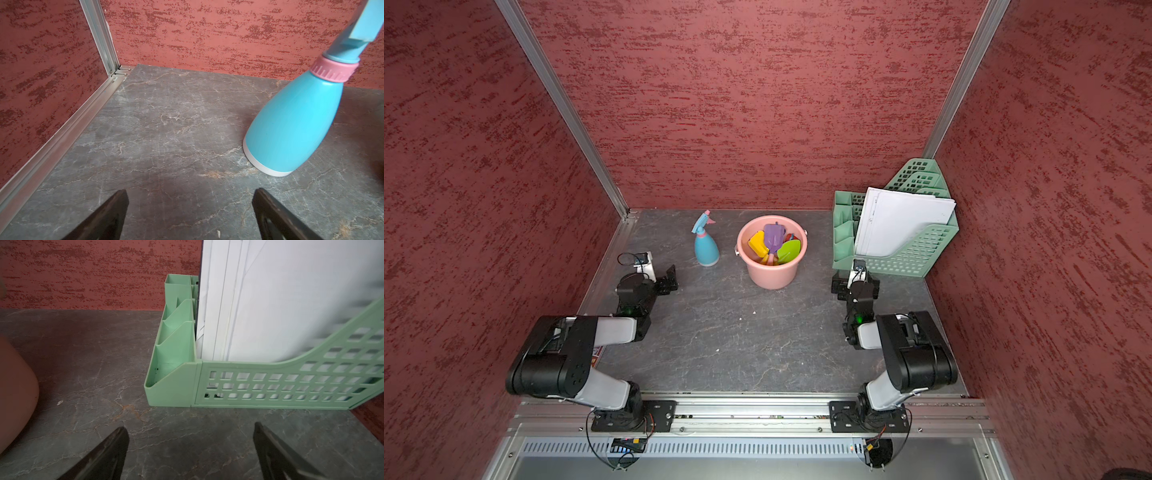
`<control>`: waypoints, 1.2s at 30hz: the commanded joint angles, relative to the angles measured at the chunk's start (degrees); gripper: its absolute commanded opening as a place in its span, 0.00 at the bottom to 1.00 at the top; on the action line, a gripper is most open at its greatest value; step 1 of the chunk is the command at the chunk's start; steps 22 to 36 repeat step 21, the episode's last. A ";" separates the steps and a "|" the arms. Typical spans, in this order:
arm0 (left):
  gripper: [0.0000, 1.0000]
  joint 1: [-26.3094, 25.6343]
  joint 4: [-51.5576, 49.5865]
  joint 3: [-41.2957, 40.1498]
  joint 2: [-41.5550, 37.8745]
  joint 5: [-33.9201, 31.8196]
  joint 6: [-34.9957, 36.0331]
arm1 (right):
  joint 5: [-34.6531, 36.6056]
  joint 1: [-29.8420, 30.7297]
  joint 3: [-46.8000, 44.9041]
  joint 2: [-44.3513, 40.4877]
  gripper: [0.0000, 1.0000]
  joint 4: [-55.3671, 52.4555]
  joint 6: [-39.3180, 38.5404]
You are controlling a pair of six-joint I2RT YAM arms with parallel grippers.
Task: Organize the gardening tools
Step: Reset both arms
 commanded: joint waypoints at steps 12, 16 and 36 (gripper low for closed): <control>1.00 0.25 4.81 -0.42 1.22 2.09 0.84 | 0.00 -0.31 -1.21 0.01 0.98 6.53 1.10; 1.00 0.25 4.72 -0.36 1.18 2.11 0.78 | -0.19 -0.32 0.02 -0.01 0.99 4.31 1.10; 1.00 0.26 4.75 -0.36 1.18 2.09 0.78 | -0.12 -0.30 1.32 -0.09 0.98 1.70 1.17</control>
